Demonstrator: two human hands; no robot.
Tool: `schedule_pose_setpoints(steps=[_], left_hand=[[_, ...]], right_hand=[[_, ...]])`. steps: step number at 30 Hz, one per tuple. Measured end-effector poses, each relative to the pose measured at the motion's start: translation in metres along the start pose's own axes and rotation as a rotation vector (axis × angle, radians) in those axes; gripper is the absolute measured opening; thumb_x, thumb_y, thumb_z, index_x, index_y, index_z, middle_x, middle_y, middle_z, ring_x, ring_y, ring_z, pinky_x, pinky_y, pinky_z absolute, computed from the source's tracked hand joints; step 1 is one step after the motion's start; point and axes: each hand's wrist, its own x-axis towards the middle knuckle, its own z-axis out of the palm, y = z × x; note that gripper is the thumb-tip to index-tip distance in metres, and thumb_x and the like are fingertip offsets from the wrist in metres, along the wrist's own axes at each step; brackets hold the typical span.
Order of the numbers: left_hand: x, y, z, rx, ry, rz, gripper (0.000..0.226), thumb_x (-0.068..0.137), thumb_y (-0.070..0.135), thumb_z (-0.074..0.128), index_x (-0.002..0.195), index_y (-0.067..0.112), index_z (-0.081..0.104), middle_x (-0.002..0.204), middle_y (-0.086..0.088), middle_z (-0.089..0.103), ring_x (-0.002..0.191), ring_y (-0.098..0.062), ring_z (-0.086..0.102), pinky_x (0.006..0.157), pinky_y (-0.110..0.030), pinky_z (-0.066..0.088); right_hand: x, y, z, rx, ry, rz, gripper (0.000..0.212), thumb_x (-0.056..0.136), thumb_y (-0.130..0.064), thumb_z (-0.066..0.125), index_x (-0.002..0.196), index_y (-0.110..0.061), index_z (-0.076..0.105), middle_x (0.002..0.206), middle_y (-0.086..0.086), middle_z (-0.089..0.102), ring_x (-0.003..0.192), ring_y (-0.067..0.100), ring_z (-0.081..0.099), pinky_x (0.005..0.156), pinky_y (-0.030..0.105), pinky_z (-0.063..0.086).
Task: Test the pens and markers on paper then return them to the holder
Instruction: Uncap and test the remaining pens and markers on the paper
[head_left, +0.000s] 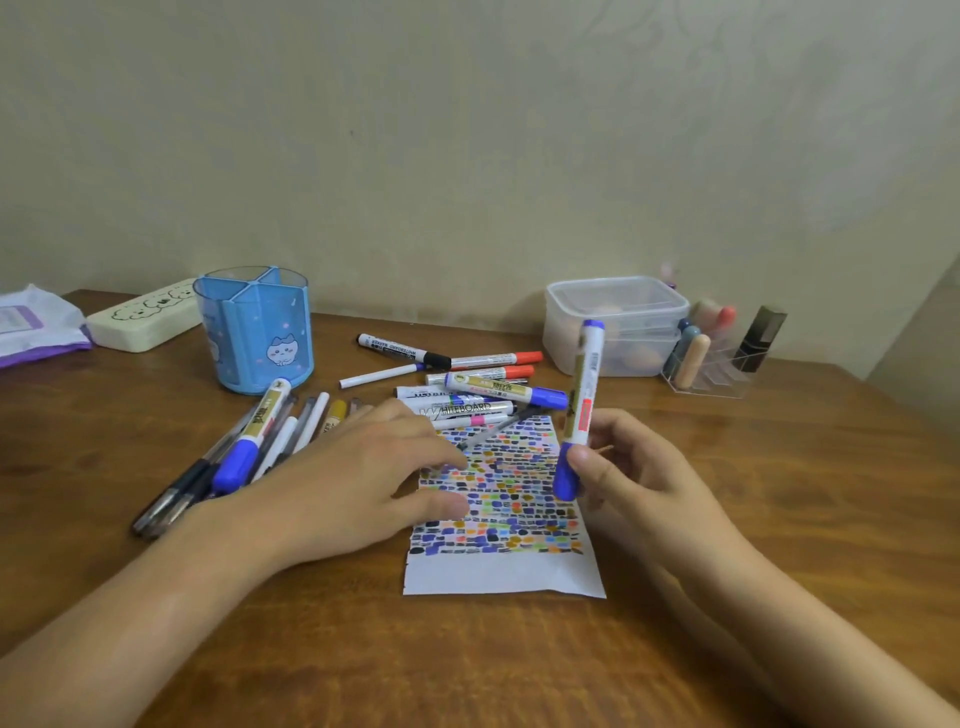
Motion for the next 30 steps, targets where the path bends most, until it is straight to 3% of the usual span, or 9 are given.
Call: schedule_pose_setpoints(steps=[4, 6, 8, 13, 16, 19, 24, 27, 30], left_hand=[[0.001, 0.016, 0.001, -0.097, 0.020, 0.048, 0.063, 0.081, 0.078, 0.033, 0.134, 0.048, 0.050, 0.110, 0.032, 0.049, 0.112, 0.008, 0.035, 0.096, -0.024, 0.037], [0.001, 0.024, 0.003, -0.118, 0.040, 0.074, 0.060, 0.083, 0.076, 0.037, 0.134, 0.048, 0.049, 0.103, 0.037, 0.044, 0.112, 0.009, 0.034, 0.089, -0.015, 0.033], [0.000, 0.031, 0.006, -0.126, 0.070, 0.080, 0.055, 0.084, 0.072, 0.041, 0.132, 0.046, 0.050, 0.102, 0.036, 0.043, 0.109, 0.009, 0.035, 0.086, -0.010, 0.032], [-0.001, 0.038, 0.012, -0.138, 0.122, 0.059, 0.041, 0.090, 0.065, 0.039, 0.120, 0.041, 0.053, 0.108, 0.016, 0.054, 0.102, -0.003, 0.046, 0.086, -0.027, 0.043], [-0.002, 0.035, 0.012, -0.138, 0.138, 0.041, 0.034, 0.095, 0.058, 0.039, 0.126, 0.044, 0.048, 0.110, 0.017, 0.054, 0.103, -0.001, 0.047, 0.085, -0.021, 0.043], [-0.005, 0.036, 0.011, -0.159, 0.140, 0.036, 0.032, 0.099, 0.055, 0.037, 0.131, 0.049, 0.039, 0.111, 0.021, 0.053, 0.103, 0.001, 0.046, 0.084, -0.016, 0.040], [-0.006, 0.043, 0.011, -0.125, 0.160, 0.052, 0.040, 0.091, 0.069, 0.023, 0.108, 0.040, 0.044, 0.094, 0.014, 0.057, 0.089, -0.006, 0.051, 0.075, -0.024, 0.043], [-0.005, 0.043, 0.013, -0.089, 0.179, 0.071, 0.048, 0.092, 0.066, 0.022, 0.115, 0.036, 0.051, 0.100, 0.013, 0.061, 0.091, -0.006, 0.053, 0.077, -0.029, 0.046], [-0.006, 0.045, 0.014, -0.148, 0.187, 0.100, 0.034, 0.102, 0.046, 0.035, 0.126, 0.030, 0.053, 0.111, 0.012, 0.060, 0.101, -0.007, 0.054, 0.084, -0.033, 0.047]], right_hand=[[-0.005, 0.001, 0.009, 0.070, -0.019, 0.021, 0.030, 0.080, -0.031, 0.074, 0.107, -0.020, 0.068, 0.100, 0.000, 0.074, 0.083, 0.014, 0.072, 0.071, 0.029, 0.054], [-0.008, 0.000, 0.012, 0.138, -0.039, 0.032, 0.033, 0.081, -0.025, 0.078, 0.107, -0.012, 0.065, 0.097, 0.006, 0.075, 0.080, 0.015, 0.070, 0.072, 0.030, 0.054], [-0.010, -0.002, 0.015, 0.146, -0.089, 0.026, 0.028, 0.082, -0.022, 0.082, 0.103, -0.014, 0.066, 0.092, 0.006, 0.074, 0.079, 0.015, 0.070, 0.072, 0.029, 0.056], [-0.013, -0.008, 0.019, 0.159, -0.097, 0.038, 0.015, 0.080, -0.030, 0.072, 0.092, -0.021, 0.072, 0.086, 0.005, 0.075, 0.078, 0.019, 0.072, 0.071, 0.030, 0.057], [-0.013, -0.014, 0.019, 0.183, -0.053, 0.075, 0.027, 0.083, -0.040, 0.070, 0.094, -0.016, 0.070, 0.083, 0.006, 0.076, 0.075, 0.021, 0.073, 0.070, 0.032, 0.057], [-0.013, -0.019, 0.020, 0.206, -0.039, 0.079, 0.024, 0.088, -0.044, 0.070, 0.087, -0.021, 0.069, 0.078, 0.005, 0.074, 0.068, 0.019, 0.070, 0.066, 0.028, 0.056], [-0.015, -0.018, 0.021, 0.179, -0.067, 0.078, 0.038, 0.083, -0.042, 0.065, 0.092, -0.006, 0.063, 0.069, 0.007, 0.068, 0.065, 0.021, 0.066, 0.062, 0.029, 0.051], [-0.016, -0.018, 0.022, 0.132, -0.098, 0.067, 0.040, 0.079, -0.048, 0.067, 0.086, -0.009, 0.064, 0.067, 0.005, 0.067, 0.064, 0.019, 0.064, 0.057, 0.025, 0.049], [-0.017, -0.017, 0.023, 0.069, -0.111, 0.063, 0.035, 0.084, -0.042, 0.062, 0.082, -0.007, 0.063, 0.068, 0.003, 0.067, 0.062, 0.018, 0.063, 0.055, 0.025, 0.045]])
